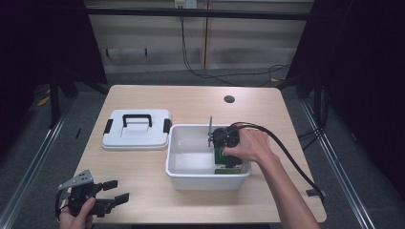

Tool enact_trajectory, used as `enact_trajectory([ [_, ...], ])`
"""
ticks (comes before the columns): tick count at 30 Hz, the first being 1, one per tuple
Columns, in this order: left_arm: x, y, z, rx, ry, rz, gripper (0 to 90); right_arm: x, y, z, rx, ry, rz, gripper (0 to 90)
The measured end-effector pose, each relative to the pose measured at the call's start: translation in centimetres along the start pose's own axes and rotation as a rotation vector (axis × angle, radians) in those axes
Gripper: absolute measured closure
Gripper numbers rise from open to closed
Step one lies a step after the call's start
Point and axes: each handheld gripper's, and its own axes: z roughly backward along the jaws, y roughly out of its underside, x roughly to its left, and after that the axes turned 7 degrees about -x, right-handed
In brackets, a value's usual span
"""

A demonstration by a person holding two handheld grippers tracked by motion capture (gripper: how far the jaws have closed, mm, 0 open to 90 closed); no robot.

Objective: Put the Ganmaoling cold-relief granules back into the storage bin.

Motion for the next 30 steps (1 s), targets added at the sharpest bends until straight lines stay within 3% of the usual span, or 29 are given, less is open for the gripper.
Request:
enact_trajectory([
  [5, 0.0, 0.0, 0.0, -0.004, -0.001, -0.003, 18.6, -0.2, 0.2, 0.1, -0.016, 0.024, -0.004, 12.8],
  [15, 0.0, 0.0, 0.0, -0.004, 0.001, -0.003, 18.6, 0.1, 0.5, 0.1, -0.032, -0.011, 0.019, 8.5],
  [22, 0.0, 0.0, 0.1, -0.005, 0.002, -0.002, 18.6, -0.1, 1.0, 1.3, -0.107, 0.007, -0.001, 8.5],
  [23, 0.0, 0.0, 0.1, -0.006, 0.001, -0.001, 18.6, -0.2, 1.2, 1.6, -0.124, -0.009, 0.002, 8.5],
  [30, 0.0, 0.0, 0.0, -0.006, 0.0, -0.002, 18.5, 0.0, 2.4, 3.5, -0.21, 0.027, -0.03, 8.6],
])
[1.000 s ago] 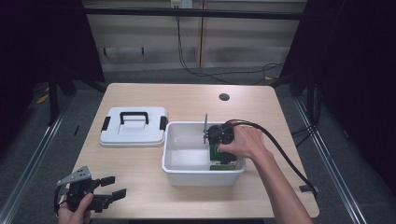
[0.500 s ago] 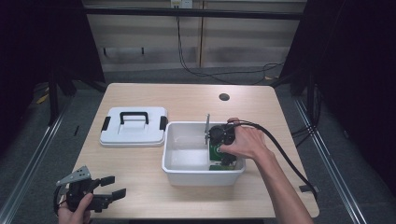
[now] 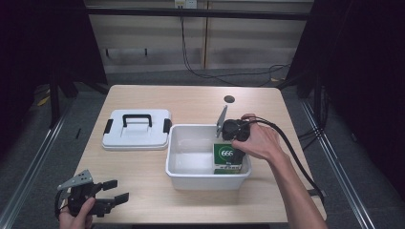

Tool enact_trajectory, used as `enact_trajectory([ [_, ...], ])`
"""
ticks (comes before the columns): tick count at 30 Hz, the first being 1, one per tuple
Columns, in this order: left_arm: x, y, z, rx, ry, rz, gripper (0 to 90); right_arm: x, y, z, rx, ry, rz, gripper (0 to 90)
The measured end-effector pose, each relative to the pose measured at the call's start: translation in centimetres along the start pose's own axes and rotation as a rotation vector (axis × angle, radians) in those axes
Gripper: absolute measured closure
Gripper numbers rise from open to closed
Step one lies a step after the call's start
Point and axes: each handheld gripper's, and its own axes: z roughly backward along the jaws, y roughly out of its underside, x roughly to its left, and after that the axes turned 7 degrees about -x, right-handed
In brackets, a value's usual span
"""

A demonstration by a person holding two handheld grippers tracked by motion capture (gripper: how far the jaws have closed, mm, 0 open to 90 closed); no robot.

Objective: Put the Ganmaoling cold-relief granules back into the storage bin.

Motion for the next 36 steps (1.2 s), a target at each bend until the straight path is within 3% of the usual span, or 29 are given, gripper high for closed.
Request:
enact_trajectory([
  [3, 0.0, 0.0, 0.0, 0.003, 0.0, 0.003, 18.6, 0.1, 0.6, 1.0, -0.038, 0.02, -0.03, 8.7],
  [8, 0.0, 0.0, 0.0, 0.003, -0.001, 0.003, 18.6, 0.1, 1.8, 2.5, -0.165, 0.026, -0.057, 8.7],
  [12, 0.0, 0.0, 0.0, 0.006, 0.001, 0.0, 18.6, 0.1, 2.7, 3.8, -0.271, 0.059, -0.081, 8.8],
  [20, 0.0, 0.0, -0.1, 0.004, -0.001, 0.003, 18.6, 0.5, 4.6, 5.9, -0.429, 0.089, -0.107, 10.2],
  [28, 0.0, 0.0, 0.0, 0.002, -0.004, 0.001, 18.6, 1.4, 6.4, 7.2, -0.581, 0.164, -0.16, 13.3],
  [34, 0.0, 0.0, 0.0, 0.004, -0.007, 0.006, 18.6, 2.0, 8.3, 7.6, -0.636, 0.264, -0.242, 15.1],
  [36, 0.1, 0.0, 0.0, 0.004, -0.01, 0.015, 18.6, 2.2, 9.0, 7.6, -0.65, 0.273, -0.263, 15.1],
])
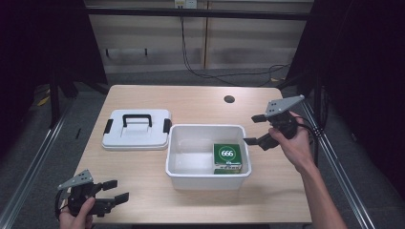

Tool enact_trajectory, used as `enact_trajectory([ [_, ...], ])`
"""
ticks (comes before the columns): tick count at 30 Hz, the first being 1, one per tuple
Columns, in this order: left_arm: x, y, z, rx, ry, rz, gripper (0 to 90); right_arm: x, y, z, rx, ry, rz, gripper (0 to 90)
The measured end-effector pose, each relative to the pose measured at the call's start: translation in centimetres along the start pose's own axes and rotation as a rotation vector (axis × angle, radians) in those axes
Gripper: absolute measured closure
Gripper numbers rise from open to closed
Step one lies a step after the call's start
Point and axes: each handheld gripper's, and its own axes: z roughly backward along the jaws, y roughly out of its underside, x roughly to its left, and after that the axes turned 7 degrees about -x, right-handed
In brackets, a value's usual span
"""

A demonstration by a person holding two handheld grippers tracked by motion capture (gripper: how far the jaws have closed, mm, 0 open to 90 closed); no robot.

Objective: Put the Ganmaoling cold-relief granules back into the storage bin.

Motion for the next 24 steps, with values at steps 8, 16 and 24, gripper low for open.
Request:
enact_trajectory([
  [8, 0.0, 0.0, 0.2, -0.01, -0.028, 0.002, 18.6, 0.8, 2.5, 1.3, -0.031, 0.038, -0.035, 15.1],
  [16, -0.1, 0.2, 0.5, -0.02, -0.045, 0.005, 18.6, 1.8, 5.6, 2.8, -0.07, 0.051, -0.081, 15.0],
  [24, -0.1, 0.2, 0.6, -0.023, -0.045, 0.005, 18.6, 3.4, 9.7, 4.0, -0.091, 0.125, -0.156, 14.6],
])
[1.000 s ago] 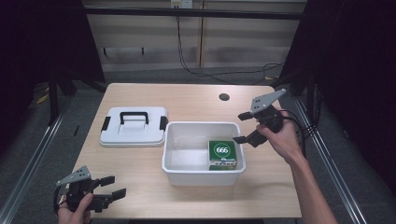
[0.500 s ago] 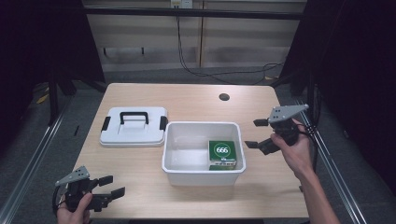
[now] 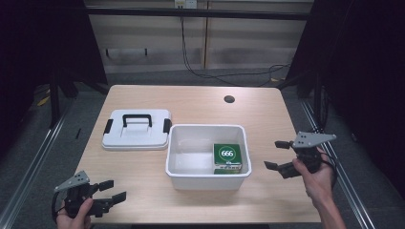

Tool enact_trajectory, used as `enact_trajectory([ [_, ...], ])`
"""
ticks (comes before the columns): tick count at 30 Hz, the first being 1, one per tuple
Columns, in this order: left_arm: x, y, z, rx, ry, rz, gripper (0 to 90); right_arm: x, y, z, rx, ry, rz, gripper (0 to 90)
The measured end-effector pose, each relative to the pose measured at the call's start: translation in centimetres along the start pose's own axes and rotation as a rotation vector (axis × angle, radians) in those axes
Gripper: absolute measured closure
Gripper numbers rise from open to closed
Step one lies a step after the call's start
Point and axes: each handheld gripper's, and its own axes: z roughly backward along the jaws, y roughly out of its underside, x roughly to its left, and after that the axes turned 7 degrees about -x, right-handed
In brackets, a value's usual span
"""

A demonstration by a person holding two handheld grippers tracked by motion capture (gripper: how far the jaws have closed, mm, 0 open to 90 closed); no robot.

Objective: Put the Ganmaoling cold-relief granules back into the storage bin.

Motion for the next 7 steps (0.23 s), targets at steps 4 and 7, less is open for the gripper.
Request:
enact_trajectory([
  [4, 0.0, 0.0, -0.2, 0.01, 0.001, -0.006, 18.6, 0.3, 2.3, 0.0, -0.006, 0.021, -0.022, 14.7],
  [7, 0.1, -0.1, -0.3, 0.012, 0.002, -0.004, 18.6, 0.2, 3.1, -0.2, 0.004, 0.039, -0.033, 14.1],
])
